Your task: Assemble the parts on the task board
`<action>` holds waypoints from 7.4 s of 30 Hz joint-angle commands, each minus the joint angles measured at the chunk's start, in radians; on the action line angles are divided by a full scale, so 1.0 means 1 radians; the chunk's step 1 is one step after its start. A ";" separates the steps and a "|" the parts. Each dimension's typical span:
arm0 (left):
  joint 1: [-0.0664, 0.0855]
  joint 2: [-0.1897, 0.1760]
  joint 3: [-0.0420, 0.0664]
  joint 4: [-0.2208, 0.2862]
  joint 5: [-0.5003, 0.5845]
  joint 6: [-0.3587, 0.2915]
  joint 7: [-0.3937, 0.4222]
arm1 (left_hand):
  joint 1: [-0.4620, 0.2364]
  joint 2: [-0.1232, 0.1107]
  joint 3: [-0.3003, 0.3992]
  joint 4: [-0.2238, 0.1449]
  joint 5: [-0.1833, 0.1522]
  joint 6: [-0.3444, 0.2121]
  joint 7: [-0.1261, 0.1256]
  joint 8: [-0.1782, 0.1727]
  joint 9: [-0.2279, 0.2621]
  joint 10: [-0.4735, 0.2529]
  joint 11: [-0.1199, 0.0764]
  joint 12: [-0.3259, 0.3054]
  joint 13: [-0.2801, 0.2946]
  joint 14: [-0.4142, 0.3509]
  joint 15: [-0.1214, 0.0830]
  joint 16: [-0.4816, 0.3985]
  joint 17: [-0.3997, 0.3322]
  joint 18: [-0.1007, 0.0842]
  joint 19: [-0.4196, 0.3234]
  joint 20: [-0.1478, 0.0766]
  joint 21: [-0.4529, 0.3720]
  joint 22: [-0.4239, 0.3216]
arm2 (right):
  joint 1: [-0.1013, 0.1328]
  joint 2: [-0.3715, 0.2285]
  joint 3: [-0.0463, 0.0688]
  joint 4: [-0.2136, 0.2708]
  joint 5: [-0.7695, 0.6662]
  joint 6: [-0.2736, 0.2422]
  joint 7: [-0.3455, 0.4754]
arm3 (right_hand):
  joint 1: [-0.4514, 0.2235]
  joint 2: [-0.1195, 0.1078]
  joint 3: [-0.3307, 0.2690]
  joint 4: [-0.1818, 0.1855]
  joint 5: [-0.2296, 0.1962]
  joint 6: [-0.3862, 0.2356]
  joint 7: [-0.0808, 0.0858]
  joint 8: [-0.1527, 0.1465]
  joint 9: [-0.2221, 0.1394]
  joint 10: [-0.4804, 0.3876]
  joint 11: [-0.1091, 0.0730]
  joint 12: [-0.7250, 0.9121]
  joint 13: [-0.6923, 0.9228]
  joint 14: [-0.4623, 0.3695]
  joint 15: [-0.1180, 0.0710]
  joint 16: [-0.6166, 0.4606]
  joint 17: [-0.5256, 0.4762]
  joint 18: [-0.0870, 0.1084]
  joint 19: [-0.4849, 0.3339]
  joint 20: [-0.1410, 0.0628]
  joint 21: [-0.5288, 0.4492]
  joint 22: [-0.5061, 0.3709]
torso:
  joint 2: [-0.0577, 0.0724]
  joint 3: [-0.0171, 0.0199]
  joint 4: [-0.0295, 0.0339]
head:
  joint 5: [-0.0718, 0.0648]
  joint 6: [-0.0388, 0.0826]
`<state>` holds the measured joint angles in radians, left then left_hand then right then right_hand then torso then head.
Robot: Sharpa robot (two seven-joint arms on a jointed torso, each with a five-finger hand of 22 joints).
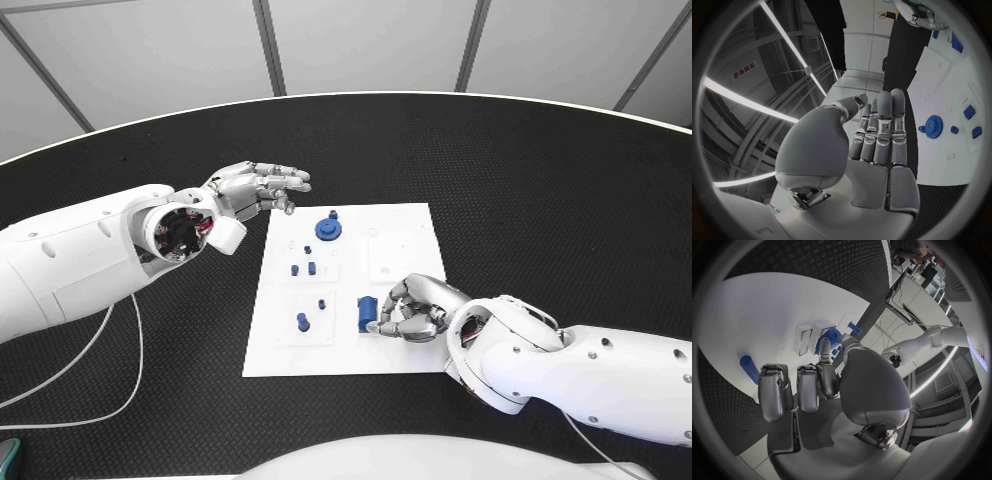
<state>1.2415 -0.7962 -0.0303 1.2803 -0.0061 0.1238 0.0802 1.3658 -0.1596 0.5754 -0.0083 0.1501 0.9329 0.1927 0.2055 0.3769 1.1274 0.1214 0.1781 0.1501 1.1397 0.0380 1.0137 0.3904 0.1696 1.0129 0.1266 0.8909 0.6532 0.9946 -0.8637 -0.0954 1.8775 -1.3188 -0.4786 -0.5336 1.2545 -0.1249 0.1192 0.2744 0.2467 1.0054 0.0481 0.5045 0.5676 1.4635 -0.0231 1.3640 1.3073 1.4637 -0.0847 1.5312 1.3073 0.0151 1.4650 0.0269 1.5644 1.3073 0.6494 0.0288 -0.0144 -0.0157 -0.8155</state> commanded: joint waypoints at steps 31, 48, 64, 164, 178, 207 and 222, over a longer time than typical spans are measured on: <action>0.000 -0.004 0.000 -0.002 0.000 0.000 -0.001 | -0.002 0.006 -0.005 -0.001 0.000 -0.002 0.004 -0.002 -0.001 -0.009 -0.001 0.004 0.000 -0.005 0.000 -0.003 -0.001 0.015 -0.005 -0.001 -0.006 -0.001 | 0.000 0.003 0.000 -0.010 -0.029 0.029 -0.005 | 0.043 -0.030 0.048 0.016 -0.036 0.011 -0.005 -0.005 -0.004 0.015 -0.006 0.009 0.121 0.091 -0.007 0.002 0.180 -0.015 0.106 -0.011 0.006 0.264 | 0.000 -0.0013 0.0024 | -0.002 -0.002; 0.000 -0.010 0.000 0.001 0.000 -0.003 0.000 | -0.002 0.006 -0.005 -0.001 0.000 -0.002 0.004 -0.002 -0.001 -0.009 -0.001 0.004 0.000 -0.005 0.000 -0.003 -0.001 0.015 -0.005 -0.001 -0.006 -0.001 | 0.000 -0.080 0.000 0.043 -0.032 -0.012 0.023 | 0.039 -0.036 0.021 0.013 -0.044 0.006 -0.001 -0.008 -0.005 0.012 -0.002 0.003 0.120 0.092 -0.002 0.004 0.187 -0.015 0.106 -0.005 0.006 0.264 | 0.000 0.0005 0.0004 | 0.000 -0.003; 0.000 -0.012 0.000 -0.002 0.000 -0.007 0.006 | 0.001 0.007 -0.006 -0.001 0.000 -0.001 0.004 0.000 -0.001 -0.009 -0.001 0.006 0.000 -0.005 -0.001 -0.002 -0.002 0.015 -0.004 -0.001 -0.007 -0.002 | 0.000 -0.263 -0.002 0.066 -0.107 -0.103 0.091 | 0.083 -0.006 0.101 0.016 0.062 -0.031 0.032 -0.109 -0.060 0.008 0.025 -0.009 0.118 0.092 0.020 0.006 0.193 -0.015 0.106 0.011 0.006 0.264 | -0.003 0.0052 -0.0150 | -0.024 0.009; 0.000 -0.018 0.000 0.009 0.000 -0.011 0.002 | 0.001 0.008 -0.007 0.001 0.000 0.000 0.003 0.001 -0.001 -0.010 -0.002 0.009 0.000 -0.005 -0.001 -0.001 -0.004 0.015 -0.003 -0.001 -0.009 -0.003 | 0.002 -0.037 0.013 -0.010 -0.187 0.017 -0.068 | 0.024 -0.091 0.414 -0.090 0.235 -0.011 0.002 -0.032 0.094 0.014 -0.001 -0.025 0.122 0.096 -0.001 0.012 0.210 -0.015 0.106 -0.004 0.006 0.264 | -0.001 0.0023 -0.0108 | -0.011 -0.001; 0.000 -0.016 0.000 0.010 0.000 -0.011 0.001 | 0.001 0.008 -0.007 0.001 0.000 0.000 0.003 0.001 -0.001 -0.010 -0.002 0.009 0.000 -0.005 -0.001 -0.001 -0.004 0.015 -0.003 -0.001 -0.009 -0.003 | 0.002 0.010 0.014 -0.063 -0.126 0.079 -0.071 | -0.056 -0.097 0.414 -0.057 0.217 0.010 -0.008 -0.027 0.097 0.029 -0.009 0.002 0.140 0.096 -0.008 0.012 0.211 -0.015 0.106 -0.010 0.006 0.264 | -0.003 0.0026 -0.0143 | -0.011 -0.004; 0.000 -0.014 0.000 0.007 0.000 -0.004 -0.005 | 0.002 0.008 -0.008 0.002 0.000 -0.001 0.004 0.001 -0.002 -0.012 -0.001 0.010 0.000 -0.005 -0.001 -0.001 -0.005 0.015 -0.002 -0.001 -0.010 -0.004 | 0.002 0.023 0.014 -0.082 -0.124 0.103 -0.072 | -0.145 -0.077 0.371 -0.006 0.196 0.068 -0.029 -0.002 0.105 0.065 -0.026 0.078 0.187 0.107 -0.022 0.040 0.263 -0.015 0.106 -0.022 0.006 0.264 | -0.002 0.0035 -0.0132 | -0.013 -0.007; 0.000 -0.014 0.000 0.006 0.000 -0.003 -0.003 | 0.002 0.008 -0.008 0.002 0.000 -0.001 0.004 0.001 -0.002 -0.012 -0.001 0.010 0.000 -0.005 -0.001 -0.001 -0.005 0.015 -0.002 -0.001 -0.010 -0.004 | 0.002 -0.014 0.014 -0.052 -0.102 -0.006 -0.003 | -0.151 -0.083 0.359 -0.002 0.164 0.049 -0.024 -0.012 0.102 0.054 -0.024 0.047 0.171 0.103 -0.021 0.030 0.245 -0.015 0.106 -0.023 0.006 0.264 | -0.004 0.0043 -0.0144 | -0.010 -0.001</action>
<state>1.2414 -0.8104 -0.0306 1.2867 -0.0061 0.1205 0.0762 1.3658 -0.1596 0.5725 -0.0054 0.1502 0.9329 0.1927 0.2055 0.3768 1.1235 0.1181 0.1827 0.1501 1.1397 0.0380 1.0137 0.3863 0.1696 1.0130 0.1266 0.8869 0.6502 0.9969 -0.8672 -0.0817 1.8214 -1.4347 -0.4540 -0.5611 1.1104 -0.2057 0.4845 0.2707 0.4134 1.0583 0.0242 0.4966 0.6698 1.4678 -0.0424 1.4140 1.3077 1.4651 -0.1003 1.5622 1.3081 0.0150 1.4633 0.0104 1.5644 1.3073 0.6473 0.0319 -0.0274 -0.0290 -0.8190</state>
